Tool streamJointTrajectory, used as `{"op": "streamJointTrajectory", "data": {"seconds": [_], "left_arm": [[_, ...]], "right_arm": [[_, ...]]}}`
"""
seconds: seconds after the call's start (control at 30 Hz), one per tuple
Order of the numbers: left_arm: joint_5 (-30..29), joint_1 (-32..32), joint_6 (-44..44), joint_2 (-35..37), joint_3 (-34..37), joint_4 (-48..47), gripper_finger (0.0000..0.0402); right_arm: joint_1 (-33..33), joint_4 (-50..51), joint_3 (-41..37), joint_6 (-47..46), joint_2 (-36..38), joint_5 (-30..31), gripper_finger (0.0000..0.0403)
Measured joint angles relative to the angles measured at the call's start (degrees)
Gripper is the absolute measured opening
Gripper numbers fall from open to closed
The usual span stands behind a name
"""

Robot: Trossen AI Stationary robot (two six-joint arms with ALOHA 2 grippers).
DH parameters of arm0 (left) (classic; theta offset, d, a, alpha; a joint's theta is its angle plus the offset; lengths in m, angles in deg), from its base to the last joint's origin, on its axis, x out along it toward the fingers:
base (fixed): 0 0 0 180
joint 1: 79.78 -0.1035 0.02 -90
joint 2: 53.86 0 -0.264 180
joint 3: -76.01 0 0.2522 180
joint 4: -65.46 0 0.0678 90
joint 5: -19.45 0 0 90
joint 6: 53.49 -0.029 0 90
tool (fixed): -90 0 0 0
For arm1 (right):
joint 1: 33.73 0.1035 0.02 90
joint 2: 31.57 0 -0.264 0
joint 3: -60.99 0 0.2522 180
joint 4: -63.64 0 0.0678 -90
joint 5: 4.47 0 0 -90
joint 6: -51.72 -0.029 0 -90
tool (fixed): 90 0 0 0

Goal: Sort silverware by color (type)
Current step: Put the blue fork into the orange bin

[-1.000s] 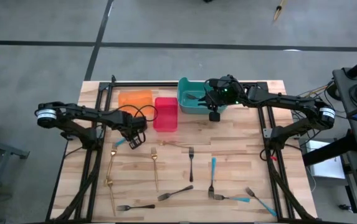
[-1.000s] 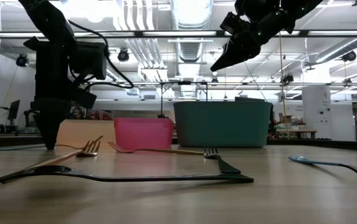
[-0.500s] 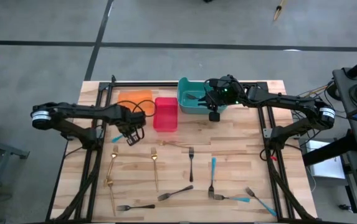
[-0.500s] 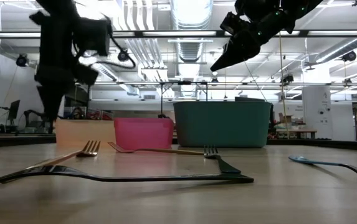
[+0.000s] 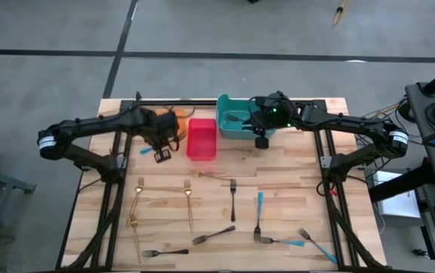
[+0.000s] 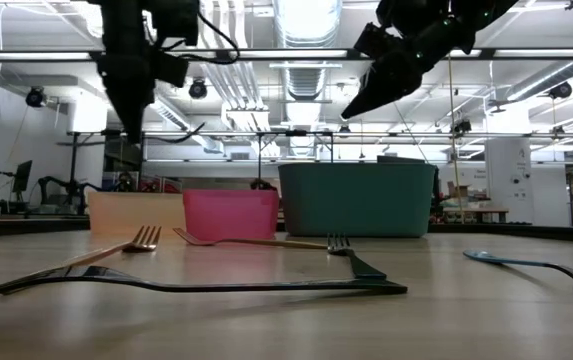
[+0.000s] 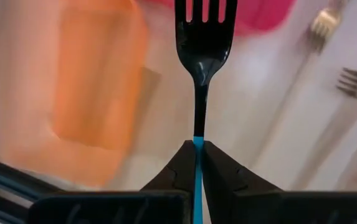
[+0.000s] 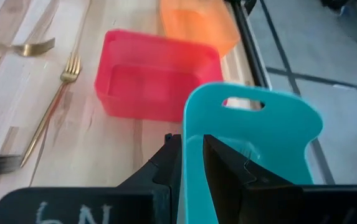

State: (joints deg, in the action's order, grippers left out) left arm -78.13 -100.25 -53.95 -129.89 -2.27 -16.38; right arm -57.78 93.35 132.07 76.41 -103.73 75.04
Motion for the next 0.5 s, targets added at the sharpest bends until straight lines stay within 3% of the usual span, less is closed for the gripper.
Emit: {"op": "streamJointTrajectory", "data": {"seconds": [0.1,0.23,0.37,0.5], "left_arm": [[-0.7,-4.5,-7.4,-3.2,-4.1,-1.5,0.0],[-6.3,-10.0,-15.5,-7.9,-9.1,-6.4,0.0],[-11.1,-15.2,-20.2,-13.1,-12.0,-8.7,0.0],[-11.5,-19.1,-22.4,-17.8,-13.1,-11.0,0.0]], "right_arm": [[0.0,1.3,0.0,-0.2,0.2,0.0,0.0057],[0.0,1.6,0.0,-0.4,0.5,0.0,0.0057],[0.0,2.1,0.0,-0.7,0.5,0.0,0.0057],[0.0,2.9,0.0,-1.3,0.5,0.0,0.0057]]}}
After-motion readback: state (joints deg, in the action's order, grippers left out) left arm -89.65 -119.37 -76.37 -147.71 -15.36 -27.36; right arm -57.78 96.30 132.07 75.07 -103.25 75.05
